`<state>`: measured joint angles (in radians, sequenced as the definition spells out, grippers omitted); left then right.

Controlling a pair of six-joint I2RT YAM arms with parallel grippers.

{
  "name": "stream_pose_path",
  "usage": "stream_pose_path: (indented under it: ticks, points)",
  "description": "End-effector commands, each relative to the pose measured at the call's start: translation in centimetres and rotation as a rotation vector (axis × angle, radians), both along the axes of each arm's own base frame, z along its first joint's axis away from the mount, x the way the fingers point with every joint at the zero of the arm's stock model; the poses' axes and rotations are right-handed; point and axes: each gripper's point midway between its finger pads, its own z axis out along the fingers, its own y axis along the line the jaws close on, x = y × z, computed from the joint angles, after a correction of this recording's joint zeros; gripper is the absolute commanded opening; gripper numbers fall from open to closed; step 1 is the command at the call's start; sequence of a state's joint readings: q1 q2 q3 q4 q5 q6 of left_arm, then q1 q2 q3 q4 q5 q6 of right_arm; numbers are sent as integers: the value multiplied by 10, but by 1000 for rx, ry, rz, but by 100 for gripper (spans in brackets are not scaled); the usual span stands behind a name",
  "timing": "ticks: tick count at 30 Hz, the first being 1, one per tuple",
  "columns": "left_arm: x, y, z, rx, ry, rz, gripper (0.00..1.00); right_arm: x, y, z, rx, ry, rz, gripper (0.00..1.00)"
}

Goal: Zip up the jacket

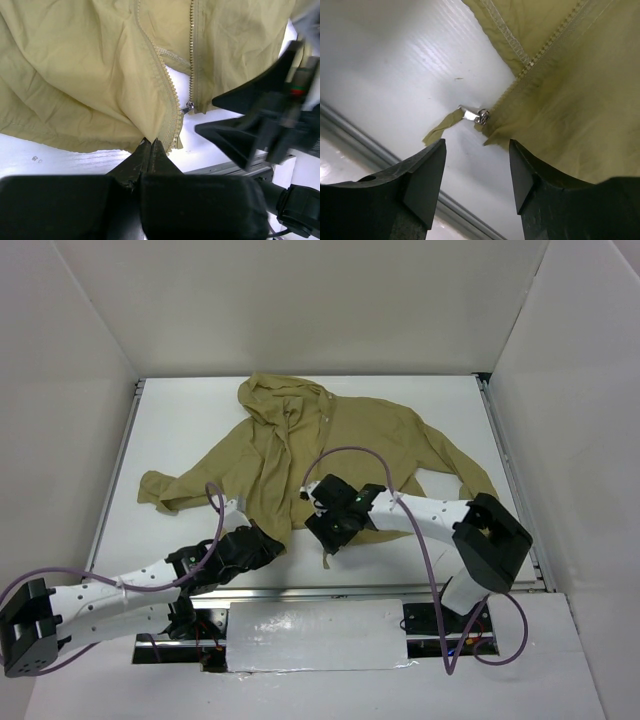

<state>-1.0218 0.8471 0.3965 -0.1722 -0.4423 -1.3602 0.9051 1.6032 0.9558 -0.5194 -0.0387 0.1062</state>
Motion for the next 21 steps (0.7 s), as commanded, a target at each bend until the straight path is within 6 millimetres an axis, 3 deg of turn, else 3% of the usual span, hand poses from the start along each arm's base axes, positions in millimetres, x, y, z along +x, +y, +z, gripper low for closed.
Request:
stream_pose_path:
  ticks: [1,7,21]
  points:
    - [8,-4,15,-10,-37,2,0,9,9,28,106,-26,10,61]
    - [7,-6,15,-7,-36,-8,0,32,-10,22,10,-92,-95,59]
    - [6,-9,11,-1,-27,-24,0,29,-12,2,-38,-48,-81,55]
